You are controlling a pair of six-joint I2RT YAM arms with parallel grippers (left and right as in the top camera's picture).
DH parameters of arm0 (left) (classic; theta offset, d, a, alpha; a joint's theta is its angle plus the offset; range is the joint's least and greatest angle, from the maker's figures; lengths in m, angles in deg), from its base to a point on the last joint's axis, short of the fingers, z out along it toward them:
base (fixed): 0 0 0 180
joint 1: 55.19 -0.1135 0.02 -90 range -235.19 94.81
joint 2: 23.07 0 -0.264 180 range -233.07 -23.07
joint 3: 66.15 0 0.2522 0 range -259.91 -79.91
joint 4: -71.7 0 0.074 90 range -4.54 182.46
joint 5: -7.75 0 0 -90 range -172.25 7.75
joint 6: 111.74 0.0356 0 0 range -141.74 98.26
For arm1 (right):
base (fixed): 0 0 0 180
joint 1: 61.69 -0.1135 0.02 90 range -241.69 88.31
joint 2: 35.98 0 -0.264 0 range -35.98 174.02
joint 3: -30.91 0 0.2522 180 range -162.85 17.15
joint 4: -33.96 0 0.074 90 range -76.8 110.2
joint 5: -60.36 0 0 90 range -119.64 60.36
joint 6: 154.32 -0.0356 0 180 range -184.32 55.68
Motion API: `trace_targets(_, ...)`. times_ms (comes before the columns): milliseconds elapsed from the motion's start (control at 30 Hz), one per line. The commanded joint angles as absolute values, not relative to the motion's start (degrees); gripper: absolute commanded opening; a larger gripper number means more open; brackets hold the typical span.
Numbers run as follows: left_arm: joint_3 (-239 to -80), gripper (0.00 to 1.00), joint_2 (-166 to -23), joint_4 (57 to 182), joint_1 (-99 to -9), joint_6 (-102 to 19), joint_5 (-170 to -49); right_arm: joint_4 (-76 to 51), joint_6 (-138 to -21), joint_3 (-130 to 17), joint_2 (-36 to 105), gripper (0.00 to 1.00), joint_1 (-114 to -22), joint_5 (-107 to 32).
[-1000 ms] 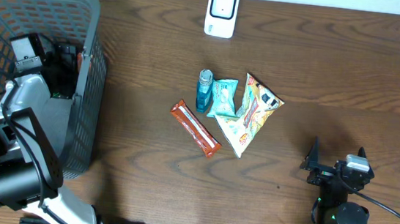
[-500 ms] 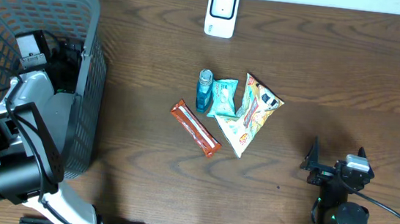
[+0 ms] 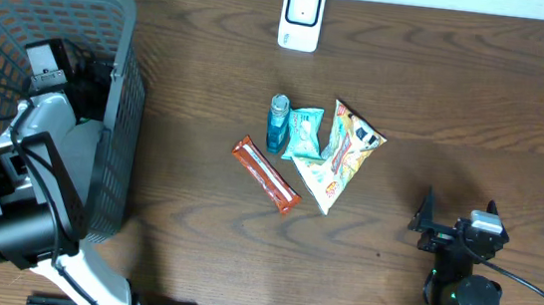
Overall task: Scan the item barcode
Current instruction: 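Grasp the white Kleenex tissue pack with the left gripper and lift, then carry the Kleenex pack with the left gripper toward the other items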
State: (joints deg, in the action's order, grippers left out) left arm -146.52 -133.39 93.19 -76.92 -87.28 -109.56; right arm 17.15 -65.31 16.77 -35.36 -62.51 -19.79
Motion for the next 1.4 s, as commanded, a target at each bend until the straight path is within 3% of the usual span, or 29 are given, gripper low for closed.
trace_targets(0,-143.90,0.27,-139.14,96.91,-76.53,-85.81,-107.09,16.97,-64.88,16.83,-35.67,0.99,-62.10,-19.72)
trace_targets(67,-143.90,0.08,-139.14,97.43,-76.53,-84.41,-106.87,16.97,-64.88,16.83,-35.67,0.99,-62.10,-19.72)
trace_targets(533,-143.90,0.07,-133.02,102.94,-76.53,-79.01,-104.42,16.97,-64.88,16.83,-35.67,0.99,-62.10,-19.72)
trace_targets(933,-143.90,0.07,-94.95,115.03,-75.39,-65.03,-83.29,16.97,-64.88,16.83,-35.67,0.99,-62.10,-19.72)
trace_targets(1167,-143.90,0.07,-73.66,117.63,-67.72,-57.90,-81.52,16.97,-64.88,16.83,-35.67,0.99,-62.10,-19.72)
trace_targets(1367,-143.83,0.07,-69.26,124.51,-53.82,-57.29,-83.05,16.97,-64.88,16.83,-35.67,0.99,-62.10,-19.72)
